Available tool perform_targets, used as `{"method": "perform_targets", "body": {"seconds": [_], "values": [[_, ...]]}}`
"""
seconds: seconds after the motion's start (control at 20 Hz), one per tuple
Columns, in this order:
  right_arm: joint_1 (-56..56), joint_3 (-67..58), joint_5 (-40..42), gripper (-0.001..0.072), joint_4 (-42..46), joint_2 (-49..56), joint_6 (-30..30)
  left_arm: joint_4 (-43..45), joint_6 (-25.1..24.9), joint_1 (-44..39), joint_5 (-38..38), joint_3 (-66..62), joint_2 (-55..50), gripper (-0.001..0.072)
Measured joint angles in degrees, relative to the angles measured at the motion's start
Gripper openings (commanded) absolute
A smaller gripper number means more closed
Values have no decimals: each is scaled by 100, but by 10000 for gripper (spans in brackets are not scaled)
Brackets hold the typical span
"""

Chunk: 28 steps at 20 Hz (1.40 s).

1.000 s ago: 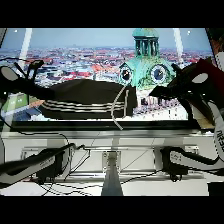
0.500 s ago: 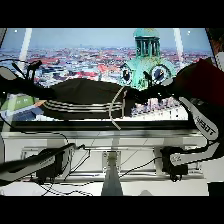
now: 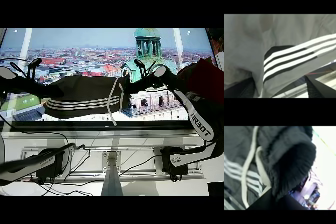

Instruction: Fold the clothes and pants, and hang the long-sleeved shirts on hangers.

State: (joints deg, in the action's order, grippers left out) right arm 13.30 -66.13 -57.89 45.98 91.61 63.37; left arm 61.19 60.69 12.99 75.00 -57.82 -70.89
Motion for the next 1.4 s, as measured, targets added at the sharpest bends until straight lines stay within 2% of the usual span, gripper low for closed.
{"method": "perform_targets", "body": {"seconds": [0.15, 0.35, 0.5, 0.7, 1.0, 1.05, 1.1, 1.15, 1.2, 1.4], "values": [[13, -667, -254, 18, 988, -345, 385, -61, 0, 79, -2, -240, 0, 711], [-208, -1812, -671, 18, 2695, -1095, 1399, -116, 0, 140, -9, -984, 66, 711], [-785, -2717, -1246, 19, 3729, -1685, 2116, -136, 0, 146, -13, -1425, 275, 711], [-2192, -3904, -2520, 19, 4706, -2354, 3064, -149, 0, 151, -35, -1641, 577, 711], [-4826, -4861, -4197, 20, 5239, -3014, 4221, -146, 0, 151, -46, -1709, 682, 711], [-5204, -4913, -4332, 47, 5254, -3104, 4343, -146, 0, 151, -48, -1714, 686, 711], [-5525, -4951, -4437, 181, 5259, -3189, 4437, -146, 0, 151, -48, -1714, 688, 711], [-5755, -4972, -4496, 381, 5278, -3246, 4507, -146, 0, 151, -50, -1716, 693, 711], [-5936, -4992, -4544, 515, 5292, -3289, 4553, -146, 0, 151, -50, -1718, 695, 711], [-6266, -5016, -4671, 522, 4841, -3318, 4612, -146, -2, 151, -52, -1718, 695, 711]]}}
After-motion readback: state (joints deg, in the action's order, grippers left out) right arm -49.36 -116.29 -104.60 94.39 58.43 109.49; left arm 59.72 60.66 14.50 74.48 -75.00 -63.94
